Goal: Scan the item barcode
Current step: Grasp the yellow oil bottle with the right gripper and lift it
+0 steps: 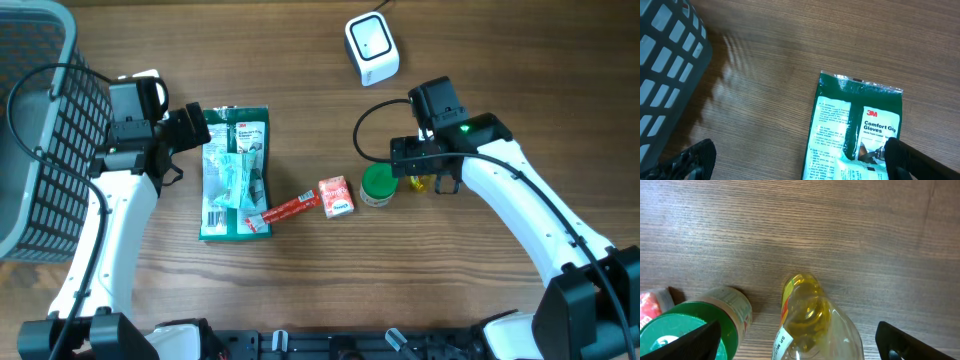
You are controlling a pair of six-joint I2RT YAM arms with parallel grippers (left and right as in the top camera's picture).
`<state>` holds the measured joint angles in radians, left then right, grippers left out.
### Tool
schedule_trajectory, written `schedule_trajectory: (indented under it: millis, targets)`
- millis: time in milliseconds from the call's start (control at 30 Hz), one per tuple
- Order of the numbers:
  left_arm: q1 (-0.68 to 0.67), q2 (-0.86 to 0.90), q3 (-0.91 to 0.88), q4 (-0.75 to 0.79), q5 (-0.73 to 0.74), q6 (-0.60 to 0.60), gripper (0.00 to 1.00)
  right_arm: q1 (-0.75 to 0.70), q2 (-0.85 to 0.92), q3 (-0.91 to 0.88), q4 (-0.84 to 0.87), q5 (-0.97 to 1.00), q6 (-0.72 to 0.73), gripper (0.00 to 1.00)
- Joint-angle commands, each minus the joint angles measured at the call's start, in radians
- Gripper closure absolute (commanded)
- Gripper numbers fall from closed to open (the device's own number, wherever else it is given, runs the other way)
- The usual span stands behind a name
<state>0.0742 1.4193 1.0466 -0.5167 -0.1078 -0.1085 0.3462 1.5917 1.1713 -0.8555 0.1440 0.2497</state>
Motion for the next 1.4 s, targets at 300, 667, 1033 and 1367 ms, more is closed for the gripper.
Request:
schedule_trajectory:
  millis: [300,667,1033,1367]
  targets:
    - [0.006,-0.011,0.008,0.003,-0.006,0.019,0.00,-0.013,0.010,-0.002,-0.027,0.022,0.042,0.27]
    - [0.006,-0.011,0.008,0.003,-0.006,0.019,0.00,-0.013,0.020,-0.002,0.016,0.022,0.039,0.02]
    - [0.006,-0.011,0.008,0.003,-0.006,0.019,0.00,-0.013,0.054,-0.002,0.005,0.022,0.042,0.45]
    - [0.006,-0.011,0.008,0.003,-0.006,0.019,0.00,-0.106,-0.068,0.079,-0.043,-0.159,0.035,0.63]
